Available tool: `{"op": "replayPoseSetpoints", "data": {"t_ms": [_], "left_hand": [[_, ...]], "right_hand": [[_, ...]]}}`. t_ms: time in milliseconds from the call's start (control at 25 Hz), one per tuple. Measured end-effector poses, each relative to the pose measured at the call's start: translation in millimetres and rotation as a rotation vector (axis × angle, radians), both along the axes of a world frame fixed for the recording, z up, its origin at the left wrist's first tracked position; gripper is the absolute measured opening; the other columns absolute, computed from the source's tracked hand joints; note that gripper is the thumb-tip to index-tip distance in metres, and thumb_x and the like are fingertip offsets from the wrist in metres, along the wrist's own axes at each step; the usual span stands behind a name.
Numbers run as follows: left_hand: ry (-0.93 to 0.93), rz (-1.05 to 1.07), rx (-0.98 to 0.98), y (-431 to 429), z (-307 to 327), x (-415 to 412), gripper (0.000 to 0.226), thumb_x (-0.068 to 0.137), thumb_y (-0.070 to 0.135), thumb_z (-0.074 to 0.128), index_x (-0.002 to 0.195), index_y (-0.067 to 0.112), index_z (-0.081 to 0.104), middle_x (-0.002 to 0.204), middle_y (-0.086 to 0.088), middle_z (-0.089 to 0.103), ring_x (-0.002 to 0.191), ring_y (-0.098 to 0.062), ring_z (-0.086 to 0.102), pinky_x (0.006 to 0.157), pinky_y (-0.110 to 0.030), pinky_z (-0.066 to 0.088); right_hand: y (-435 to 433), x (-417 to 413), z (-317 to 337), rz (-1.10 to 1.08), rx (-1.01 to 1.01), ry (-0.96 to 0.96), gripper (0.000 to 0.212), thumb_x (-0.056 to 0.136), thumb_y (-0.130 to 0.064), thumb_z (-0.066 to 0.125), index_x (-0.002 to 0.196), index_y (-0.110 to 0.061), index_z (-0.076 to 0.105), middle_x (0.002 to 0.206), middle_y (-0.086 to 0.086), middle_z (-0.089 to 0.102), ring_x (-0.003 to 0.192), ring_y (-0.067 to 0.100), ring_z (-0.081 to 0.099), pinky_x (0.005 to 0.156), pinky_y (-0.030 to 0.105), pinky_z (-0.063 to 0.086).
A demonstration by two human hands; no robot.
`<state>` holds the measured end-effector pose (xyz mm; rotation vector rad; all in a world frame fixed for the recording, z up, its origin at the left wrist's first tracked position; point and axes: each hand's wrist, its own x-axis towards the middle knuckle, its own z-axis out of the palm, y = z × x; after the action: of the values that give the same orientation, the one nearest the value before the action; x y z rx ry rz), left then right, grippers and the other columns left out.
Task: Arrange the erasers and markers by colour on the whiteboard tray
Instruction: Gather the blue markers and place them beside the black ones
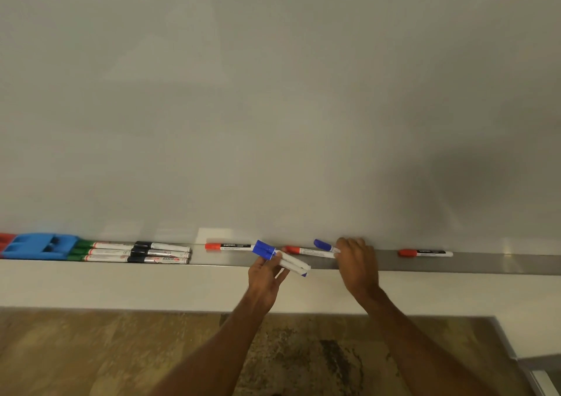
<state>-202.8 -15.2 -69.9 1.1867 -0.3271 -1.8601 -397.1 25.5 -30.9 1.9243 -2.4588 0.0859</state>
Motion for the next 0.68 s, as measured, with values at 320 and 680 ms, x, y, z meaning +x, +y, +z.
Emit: {"op": "replayPoseSetpoints", "data": {"t_ms": [320, 680], "left_hand": [[-0.01, -0.066, -0.028, -5, 1, 33, 0.011, 0.09, 0.005, 0.06, 0.099, 0.006, 0.066, 0.096, -0.014, 0.073, 0.09, -0.027, 0.071, 0.072, -0.036, 0.058], [-0.011, 0.019, -0.04, -16, 10, 97, 0.019, 0.085, 0.0, 0.065, 0.103, 0.005, 0.066, 0.087, -0.01, 0.076, 0.088, -0.027, 0.07, 0.065, -0.031, 0.059]], "right_hand": [[-41, 100, 19, 0.103, 0.023, -0.41, 0.024, 0.093, -0.026, 0.057, 0.108, -0.009, 0.062, 0.105, 0.011, 0.07, 0.096, 0.026, 0.066, 0.084, 0.035, 0.054], [-63, 170, 18, 0.232, 0.136, -0.615, 0.018, 0.091, -0.019, 0.058, 0.09, -0.005, 0.069, 0.092, 0.014, 0.073, 0.081, 0.021, 0.066, 0.071, 0.028, 0.049]]}}
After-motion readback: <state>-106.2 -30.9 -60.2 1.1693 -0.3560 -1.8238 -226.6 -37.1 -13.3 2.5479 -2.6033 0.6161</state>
